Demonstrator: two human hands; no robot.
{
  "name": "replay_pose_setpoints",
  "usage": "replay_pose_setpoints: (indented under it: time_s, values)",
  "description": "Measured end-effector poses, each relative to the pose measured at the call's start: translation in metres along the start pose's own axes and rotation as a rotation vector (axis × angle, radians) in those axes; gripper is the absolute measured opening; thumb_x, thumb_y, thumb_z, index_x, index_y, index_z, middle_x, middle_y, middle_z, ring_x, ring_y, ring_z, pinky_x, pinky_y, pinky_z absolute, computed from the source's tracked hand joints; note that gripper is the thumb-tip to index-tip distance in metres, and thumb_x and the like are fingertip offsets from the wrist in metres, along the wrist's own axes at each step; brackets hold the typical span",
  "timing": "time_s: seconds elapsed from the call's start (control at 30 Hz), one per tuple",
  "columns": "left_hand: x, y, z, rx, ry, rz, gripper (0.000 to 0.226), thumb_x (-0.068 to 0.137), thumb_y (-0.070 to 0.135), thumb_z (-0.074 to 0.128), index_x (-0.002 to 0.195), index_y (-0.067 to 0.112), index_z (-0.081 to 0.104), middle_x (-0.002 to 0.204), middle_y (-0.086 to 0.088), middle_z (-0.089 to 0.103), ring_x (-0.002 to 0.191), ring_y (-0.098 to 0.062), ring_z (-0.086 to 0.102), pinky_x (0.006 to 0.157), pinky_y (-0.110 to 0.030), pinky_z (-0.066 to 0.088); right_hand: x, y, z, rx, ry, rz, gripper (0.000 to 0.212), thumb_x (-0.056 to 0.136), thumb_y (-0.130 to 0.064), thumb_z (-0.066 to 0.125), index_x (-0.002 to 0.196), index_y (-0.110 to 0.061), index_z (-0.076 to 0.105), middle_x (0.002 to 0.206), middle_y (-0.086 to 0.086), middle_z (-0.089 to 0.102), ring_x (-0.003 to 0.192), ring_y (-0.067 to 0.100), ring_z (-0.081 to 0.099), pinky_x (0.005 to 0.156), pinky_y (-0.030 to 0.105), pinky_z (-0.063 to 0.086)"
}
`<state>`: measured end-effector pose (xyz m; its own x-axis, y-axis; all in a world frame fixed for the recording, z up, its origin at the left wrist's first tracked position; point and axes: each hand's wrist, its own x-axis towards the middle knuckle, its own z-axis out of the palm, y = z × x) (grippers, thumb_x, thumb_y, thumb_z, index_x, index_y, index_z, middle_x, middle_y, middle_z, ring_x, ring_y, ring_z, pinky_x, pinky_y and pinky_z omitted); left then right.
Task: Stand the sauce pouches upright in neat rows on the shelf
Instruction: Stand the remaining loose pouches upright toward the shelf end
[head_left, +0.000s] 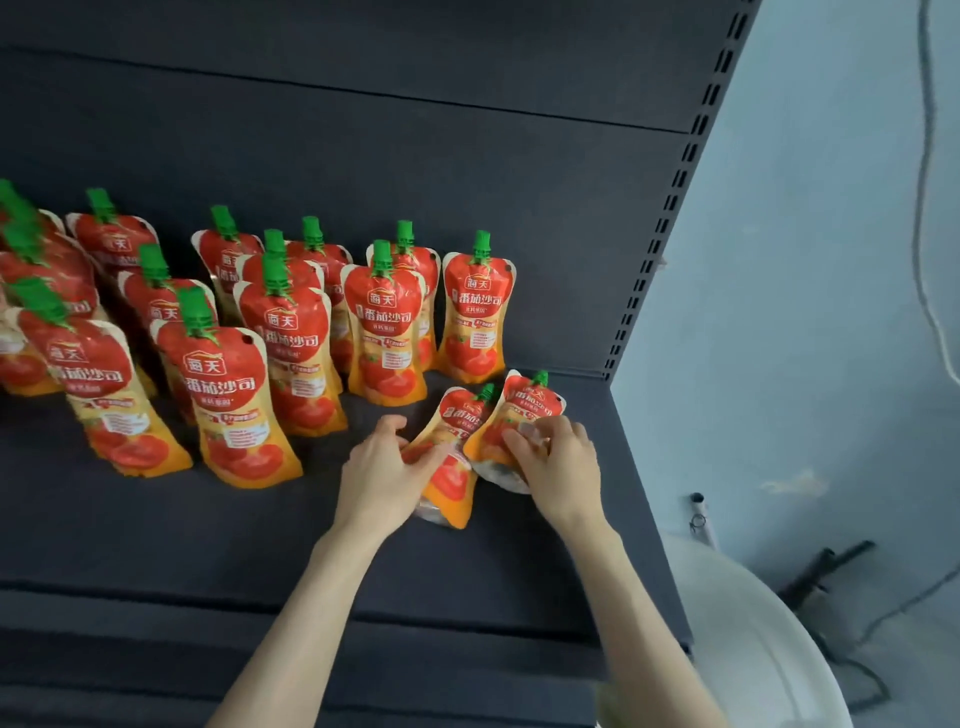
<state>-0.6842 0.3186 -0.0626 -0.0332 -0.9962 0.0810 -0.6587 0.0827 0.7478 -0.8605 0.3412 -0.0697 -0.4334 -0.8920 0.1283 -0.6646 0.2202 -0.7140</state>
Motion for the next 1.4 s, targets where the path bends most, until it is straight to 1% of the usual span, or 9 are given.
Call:
replay_pose_setpoints:
  time_s: [0.1,0.2,0.27,0.4,0.53,0.83,1.03,1.17,1.4]
  values:
    - [0.006,0.001,0.000,-0.021,-0.082,-0.069,0.061,0.077,0.059,0.062,0.117,0.013,0.058,0.106,-0.001,0.067,0.104,-0.024,0.061,0.089,-0.039,0.047,0.010,0.003,0.007,-0.033,-0.002,0.054,0.061,0.080,-0.053,0.061,0.120,-0.008,0.047,0.120,0.011,0.053,0.112,0.029,0.045,0.093,0.036,0.037]
    - [0.013,0.002,0.000,-0.040,-0.185,-0.064,0.045,0.070,0.061,0.067,0.081,0.018,0.067,0.079,0.003,0.071,0.079,-0.015,0.067,0.078,-0.043,0.054,0.020,0.002,0.001,0.067,-0.096,0.122,0.067,0.072,-0.049,0.072,0.117,-0.010,0.042,0.117,0.010,0.054,0.111,0.028,0.051,0.092,0.041,0.046]
    - [0.016,0.004,0.001,-0.042,-0.253,-0.053,0.040,0.072,0.056,0.069,0.076,0.017,0.066,0.074,0.001,0.071,0.073,-0.014,0.067,0.076,-0.043,0.055,0.027,0.000,-0.007,0.132,-0.181,0.160,0.064,0.068,-0.044,0.078,0.108,-0.013,0.038,0.110,0.006,0.057,0.104,0.025,0.057,0.086,0.038,0.050]
    - [0.014,0.000,0.001,-0.127,-0.286,-0.035,0.030,0.077,0.049,0.068,0.085,0.020,0.062,0.082,0.004,0.071,0.078,-0.013,0.068,0.079,-0.042,0.055,0.031,-0.002,-0.021,0.185,-0.271,0.219,0.060,0.067,-0.032,0.081,0.109,-0.006,0.046,0.102,0.004,0.060,0.090,0.018,0.060,0.071,0.027,0.046]
    - [0.011,-0.004,-0.004,-0.255,-0.289,-0.030,0.027,0.080,0.042,0.067,0.092,0.019,0.061,0.089,0.002,0.071,0.081,-0.013,0.069,0.078,-0.039,0.056,0.022,0.004,-0.028,0.407,-0.298,0.231,0.035,0.074,-0.017,0.077,0.100,-0.010,0.056,0.090,-0.001,0.065,0.073,0.006,0.061,0.058,0.017,0.045]
    - [0.019,0.014,-0.011,-0.608,-0.277,0.063,0.025,0.080,0.023,0.069,0.101,0.030,0.057,0.094,0.011,0.071,0.089,-0.004,0.068,0.065,-0.015,0.053,0.009,0.013,-0.030,0.656,-0.056,0.106,0.032,0.077,-0.012,0.074,0.103,-0.013,0.055,0.096,0.004,0.069,0.082,0.019,0.070,0.066,0.031,0.056]
    - [0.044,0.019,-0.011,-0.624,-0.204,0.178,0.039,0.079,0.017,0.070,0.109,0.034,0.053,0.102,0.020,0.064,0.096,0.003,0.063,0.078,-0.015,0.051,0.029,0.001,-0.030,0.695,-0.004,-0.092,0.028,0.077,0.000,0.072,0.087,-0.013,0.050,0.089,0.008,0.069,0.078,0.019,0.070,0.063,0.033,0.058]
    - [0.052,0.007,-0.003,-0.666,-0.219,0.171,0.034,0.082,0.017,0.067,0.109,0.035,0.055,0.111,0.011,0.065,0.106,-0.008,0.062,0.088,-0.025,0.051,0.035,0.004,-0.017,0.657,0.019,-0.133,0.028,0.078,-0.001,0.071,0.084,-0.016,0.048,0.089,0.007,0.068,0.082,0.020,0.067,0.070,0.030,0.056]
    - [0.059,-0.008,0.011,-0.459,-0.214,0.156,0.063,0.076,0.024,0.074,0.131,0.023,0.042,0.124,0.007,0.056,0.115,-0.010,0.053,0.098,-0.035,0.046,0.033,0.012,-0.007,0.534,-0.058,-0.153,0.040,0.080,-0.002,0.070,0.109,-0.016,0.047,0.100,-0.014,0.060,0.090,-0.003,0.059,0.072,0.007,0.048]
